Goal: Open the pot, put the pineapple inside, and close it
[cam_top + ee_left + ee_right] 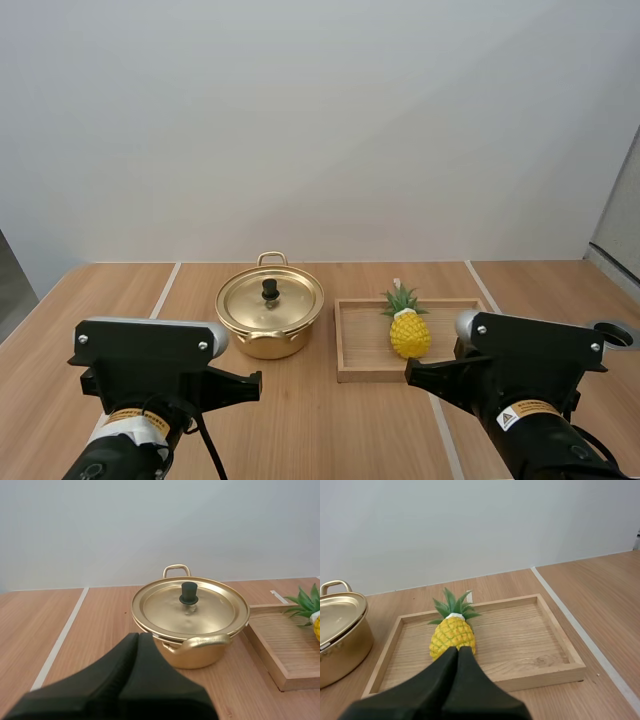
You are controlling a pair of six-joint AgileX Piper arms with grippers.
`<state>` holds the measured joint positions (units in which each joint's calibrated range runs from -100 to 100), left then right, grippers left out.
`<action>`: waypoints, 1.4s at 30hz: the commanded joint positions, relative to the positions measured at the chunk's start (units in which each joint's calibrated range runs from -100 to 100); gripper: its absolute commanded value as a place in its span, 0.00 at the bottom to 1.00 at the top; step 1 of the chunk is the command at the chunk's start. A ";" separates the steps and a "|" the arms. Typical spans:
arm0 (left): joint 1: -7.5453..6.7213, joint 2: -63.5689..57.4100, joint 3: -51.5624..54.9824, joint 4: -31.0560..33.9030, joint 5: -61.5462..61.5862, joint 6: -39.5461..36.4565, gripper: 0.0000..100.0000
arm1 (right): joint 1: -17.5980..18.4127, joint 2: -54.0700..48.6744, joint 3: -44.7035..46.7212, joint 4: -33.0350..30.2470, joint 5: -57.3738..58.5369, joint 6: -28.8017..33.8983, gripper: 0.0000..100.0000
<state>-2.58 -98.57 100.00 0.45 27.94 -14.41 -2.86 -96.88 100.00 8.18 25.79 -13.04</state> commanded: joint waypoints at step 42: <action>-0.03 0.00 -7.34 11.95 -45.22 11.56 1.00 | 0.00 -0.39 0.00 -13.58 -19.16 -4.06 1.00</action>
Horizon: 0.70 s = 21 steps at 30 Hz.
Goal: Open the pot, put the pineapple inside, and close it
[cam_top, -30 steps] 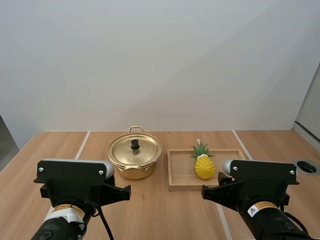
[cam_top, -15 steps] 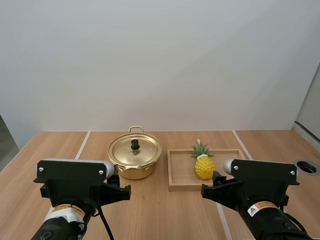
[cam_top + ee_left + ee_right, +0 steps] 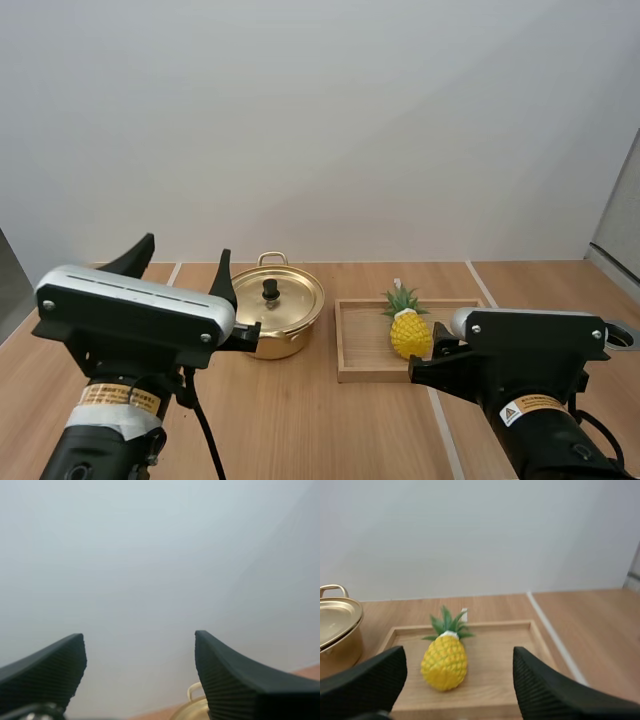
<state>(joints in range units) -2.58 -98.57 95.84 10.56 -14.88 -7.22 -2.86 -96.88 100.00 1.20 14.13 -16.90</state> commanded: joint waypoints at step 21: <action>-0.03 0.00 -20.46 -5.45 30.57 3.00 1.00 | 0.00 -0.39 -11.66 -25.47 -20.57 -0.21 1.00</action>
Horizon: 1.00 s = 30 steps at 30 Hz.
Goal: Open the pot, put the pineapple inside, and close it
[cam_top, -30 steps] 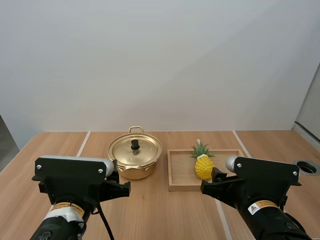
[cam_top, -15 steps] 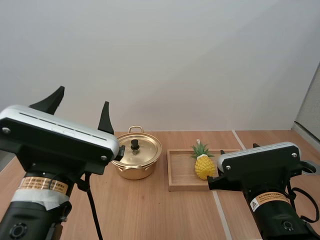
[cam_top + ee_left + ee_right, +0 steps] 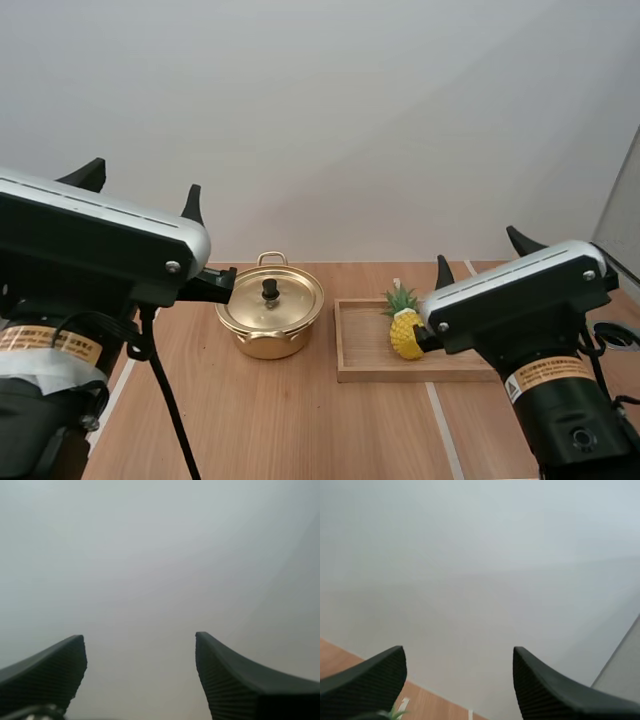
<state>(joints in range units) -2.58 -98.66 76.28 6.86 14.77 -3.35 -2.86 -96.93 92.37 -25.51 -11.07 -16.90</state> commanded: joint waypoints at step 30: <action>-0.10 28.75 -29.20 -18.10 76.39 11.26 1.00 | 0.00 31.30 -43.72 24.35 84.98 0.20 1.00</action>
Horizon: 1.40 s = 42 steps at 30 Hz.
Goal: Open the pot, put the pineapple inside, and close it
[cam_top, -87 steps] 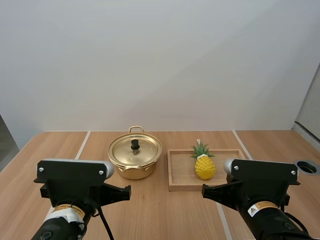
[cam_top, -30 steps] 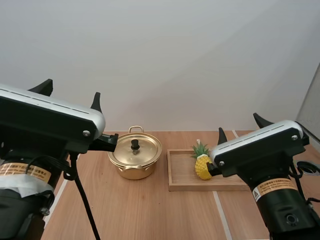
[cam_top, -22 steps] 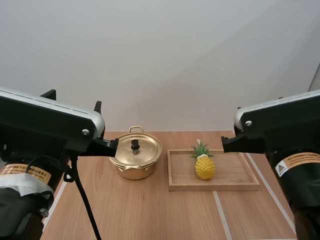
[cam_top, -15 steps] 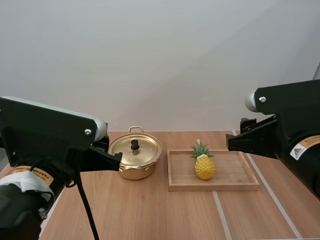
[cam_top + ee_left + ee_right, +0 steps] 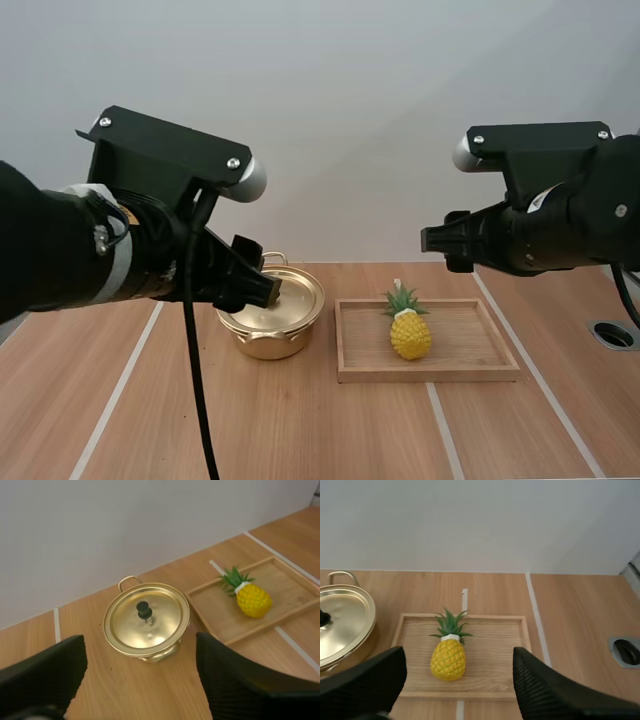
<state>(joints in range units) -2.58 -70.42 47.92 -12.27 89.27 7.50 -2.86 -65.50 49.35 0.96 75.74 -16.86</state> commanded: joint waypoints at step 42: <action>-0.10 54.96 -13.17 -10.20 -13.11 22.93 1.00 | 0.00 0.25 -0.70 -5.02 0.19 0.90 1.00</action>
<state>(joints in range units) -2.58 -16.29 37.23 -18.39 76.62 29.04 -2.86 -65.07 49.07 -3.54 76.26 -15.72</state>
